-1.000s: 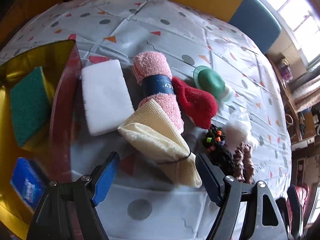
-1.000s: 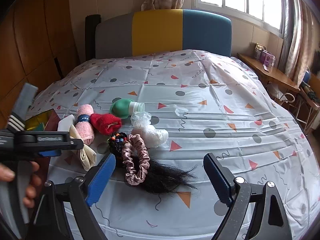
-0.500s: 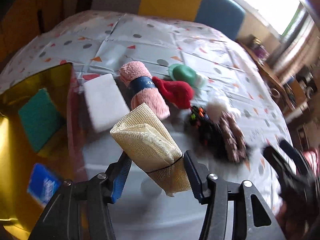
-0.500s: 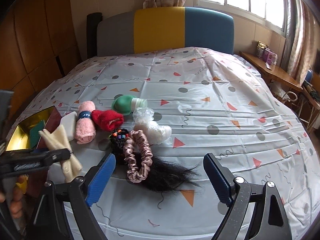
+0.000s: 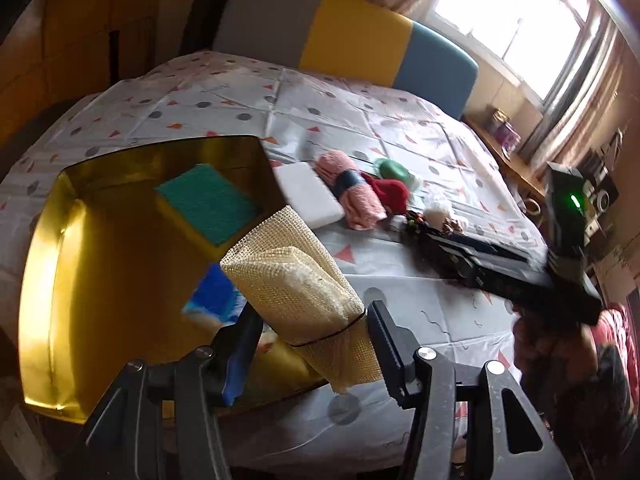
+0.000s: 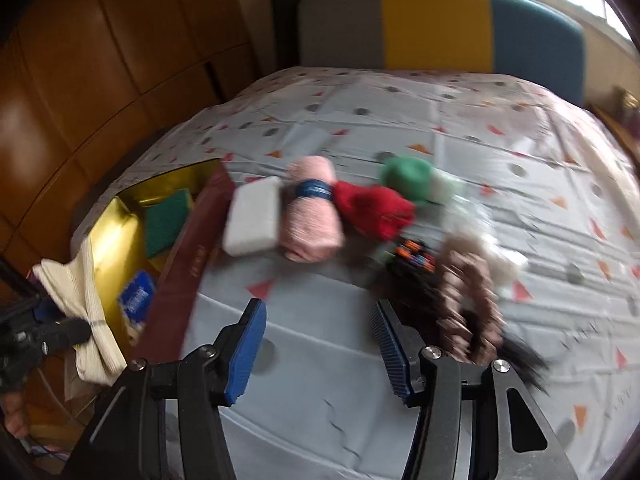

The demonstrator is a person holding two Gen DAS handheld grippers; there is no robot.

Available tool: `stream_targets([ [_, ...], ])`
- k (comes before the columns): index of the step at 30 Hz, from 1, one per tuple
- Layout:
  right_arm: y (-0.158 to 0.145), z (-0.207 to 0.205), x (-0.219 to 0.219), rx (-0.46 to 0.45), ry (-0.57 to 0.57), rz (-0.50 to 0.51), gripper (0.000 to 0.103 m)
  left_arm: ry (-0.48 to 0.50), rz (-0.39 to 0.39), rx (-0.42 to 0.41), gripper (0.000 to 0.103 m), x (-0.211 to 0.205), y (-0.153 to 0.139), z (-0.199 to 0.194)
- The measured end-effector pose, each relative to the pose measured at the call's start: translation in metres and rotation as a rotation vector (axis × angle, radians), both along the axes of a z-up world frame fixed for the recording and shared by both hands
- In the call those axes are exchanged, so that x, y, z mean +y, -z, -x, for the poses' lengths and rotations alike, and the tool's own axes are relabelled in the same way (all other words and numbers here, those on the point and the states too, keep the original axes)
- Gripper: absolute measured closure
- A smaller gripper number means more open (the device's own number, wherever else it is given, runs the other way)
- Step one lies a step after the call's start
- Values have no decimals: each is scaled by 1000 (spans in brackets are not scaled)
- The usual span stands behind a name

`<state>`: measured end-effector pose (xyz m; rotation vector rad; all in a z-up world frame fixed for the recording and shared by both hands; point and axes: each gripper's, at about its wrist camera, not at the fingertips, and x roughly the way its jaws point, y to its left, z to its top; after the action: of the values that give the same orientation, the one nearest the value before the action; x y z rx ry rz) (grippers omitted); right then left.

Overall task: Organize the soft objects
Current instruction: 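Carry the beige cloth into the tray with the left tool while the right tool grasps the white foam block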

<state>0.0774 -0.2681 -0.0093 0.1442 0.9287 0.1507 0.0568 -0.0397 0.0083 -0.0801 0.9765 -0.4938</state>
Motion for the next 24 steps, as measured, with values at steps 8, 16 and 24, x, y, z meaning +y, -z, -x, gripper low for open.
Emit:
stream_targets([
  [8, 11, -87, 69, 61, -149, 119, 47, -54, 36, -23, 48, 42, -7, 3],
  [16, 35, -127, 91, 138, -229, 190, 44, -131, 40, -3, 48, 78, 1, 3],
  [24, 50, -147, 89, 185, -210, 172, 47, -149, 37, 9, 48, 82, 7, 3],
])
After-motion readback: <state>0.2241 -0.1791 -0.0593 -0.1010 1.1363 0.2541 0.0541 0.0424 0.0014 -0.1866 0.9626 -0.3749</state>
